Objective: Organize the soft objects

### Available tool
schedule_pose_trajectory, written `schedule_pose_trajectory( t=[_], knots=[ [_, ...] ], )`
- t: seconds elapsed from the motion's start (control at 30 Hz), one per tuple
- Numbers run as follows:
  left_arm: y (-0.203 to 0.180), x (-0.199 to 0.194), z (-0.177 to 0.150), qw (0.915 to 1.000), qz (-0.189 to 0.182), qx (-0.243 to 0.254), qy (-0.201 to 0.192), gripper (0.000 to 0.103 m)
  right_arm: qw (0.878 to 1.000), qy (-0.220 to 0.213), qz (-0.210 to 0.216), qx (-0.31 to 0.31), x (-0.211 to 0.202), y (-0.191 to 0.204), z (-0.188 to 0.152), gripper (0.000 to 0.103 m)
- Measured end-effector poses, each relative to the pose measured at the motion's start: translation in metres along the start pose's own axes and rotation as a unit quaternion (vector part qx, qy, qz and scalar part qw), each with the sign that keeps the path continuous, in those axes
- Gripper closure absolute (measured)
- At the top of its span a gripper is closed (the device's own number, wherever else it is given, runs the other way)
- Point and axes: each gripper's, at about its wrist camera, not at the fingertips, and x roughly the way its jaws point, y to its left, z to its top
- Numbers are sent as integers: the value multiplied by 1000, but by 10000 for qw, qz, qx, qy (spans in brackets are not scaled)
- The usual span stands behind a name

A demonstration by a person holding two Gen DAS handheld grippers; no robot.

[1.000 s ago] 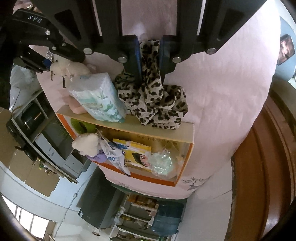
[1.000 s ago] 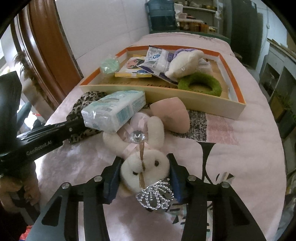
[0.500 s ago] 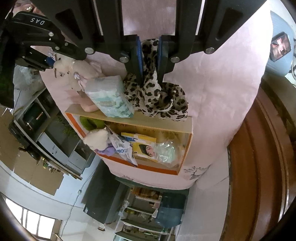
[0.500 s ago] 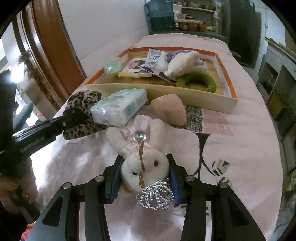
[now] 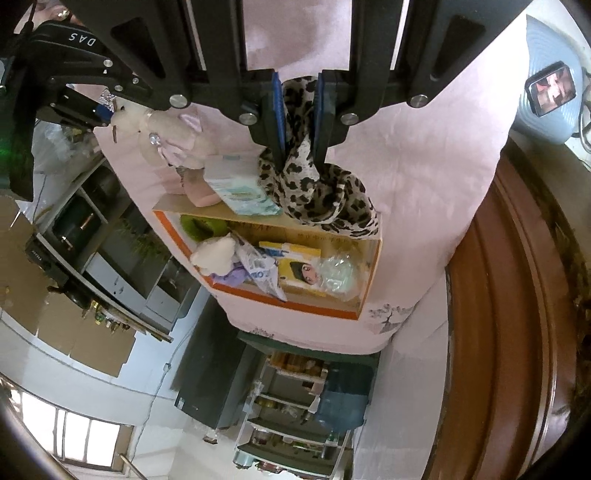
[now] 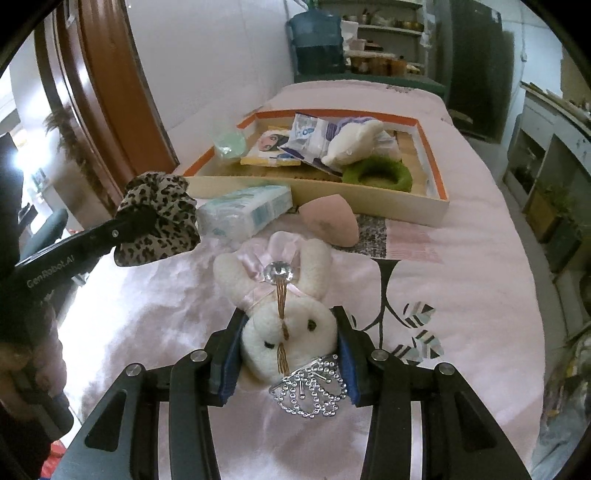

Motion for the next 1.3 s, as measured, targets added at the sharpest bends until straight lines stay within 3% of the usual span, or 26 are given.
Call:
schedule_pose_trajectory(
  t=[0.5,1.3],
  knots=[
    [-16,-34,10,9989,-100,201,-400,90,9990,-433,-70,-112,-35,7,12,58],
    [-36,-18,52,9983,15,316,-486,90,9965,-813,-92,183,-42,-12,47,58]
  ],
)
